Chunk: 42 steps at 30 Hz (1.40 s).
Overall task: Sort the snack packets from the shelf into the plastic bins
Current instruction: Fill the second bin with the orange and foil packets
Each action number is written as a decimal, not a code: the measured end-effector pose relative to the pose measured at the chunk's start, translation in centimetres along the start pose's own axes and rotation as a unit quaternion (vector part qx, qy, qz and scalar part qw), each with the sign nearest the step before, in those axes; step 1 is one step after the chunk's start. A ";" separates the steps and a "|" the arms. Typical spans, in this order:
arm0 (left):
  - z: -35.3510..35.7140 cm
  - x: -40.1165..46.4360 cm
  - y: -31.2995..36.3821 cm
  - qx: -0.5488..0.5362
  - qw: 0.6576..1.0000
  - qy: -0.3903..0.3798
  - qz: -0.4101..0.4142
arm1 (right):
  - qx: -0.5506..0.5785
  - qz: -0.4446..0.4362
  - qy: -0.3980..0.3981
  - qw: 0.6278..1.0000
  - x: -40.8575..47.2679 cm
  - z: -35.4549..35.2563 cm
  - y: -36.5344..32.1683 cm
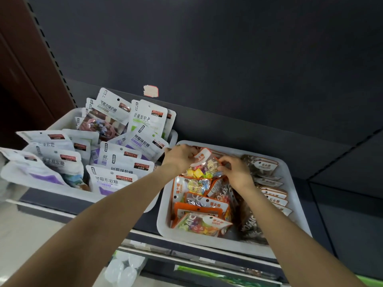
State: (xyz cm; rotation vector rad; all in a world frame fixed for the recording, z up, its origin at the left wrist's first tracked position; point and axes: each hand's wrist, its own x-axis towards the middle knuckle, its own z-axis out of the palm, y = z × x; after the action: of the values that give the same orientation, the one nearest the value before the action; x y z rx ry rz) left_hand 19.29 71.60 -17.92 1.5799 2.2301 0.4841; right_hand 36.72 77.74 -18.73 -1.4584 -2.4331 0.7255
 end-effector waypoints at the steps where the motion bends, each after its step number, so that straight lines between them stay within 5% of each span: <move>1: -0.1 0.1 0.4 -0.021 0.999 0.022 0.013 | -0.008 0.003 0.020 1.000 0.0 0.1 0.1; 6: -1.2 0.2 2.4 -0.010 0.993 0.025 0.112 | -0.062 0.064 -0.016 0.996 0.0 1.4 0.0; 14: -1.9 0.1 1.8 0.045 0.993 -0.030 0.103 | -0.039 0.072 -0.110 0.991 -0.1 1.5 0.1; 26: -2.0 0.2 1.2 0.112 0.990 0.062 0.064 | -0.057 0.023 -0.003 0.998 -2.9 -0.8 0.4; 31: -1.1 0.1 1.8 0.180 0.973 -0.034 0.138 | -0.090 -0.001 -0.029 0.995 -3.1 -1.1 0.4; 35: 0.5 -0.8 0.7 0.100 0.976 -0.123 0.149 | -0.106 0.008 -0.007 0.994 -3.2 -0.7 0.4; 42: -0.4 -1.9 -2.0 0.098 0.985 -0.043 0.134 | -0.079 -0.032 0.020 0.996 -2.3 0.2 -0.2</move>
State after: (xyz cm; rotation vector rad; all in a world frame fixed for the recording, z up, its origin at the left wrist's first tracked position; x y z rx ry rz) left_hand 18.08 69.13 -18.35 1.9764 2.0648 0.2656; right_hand 37.64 75.57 -18.64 -1.4267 -2.5442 0.4946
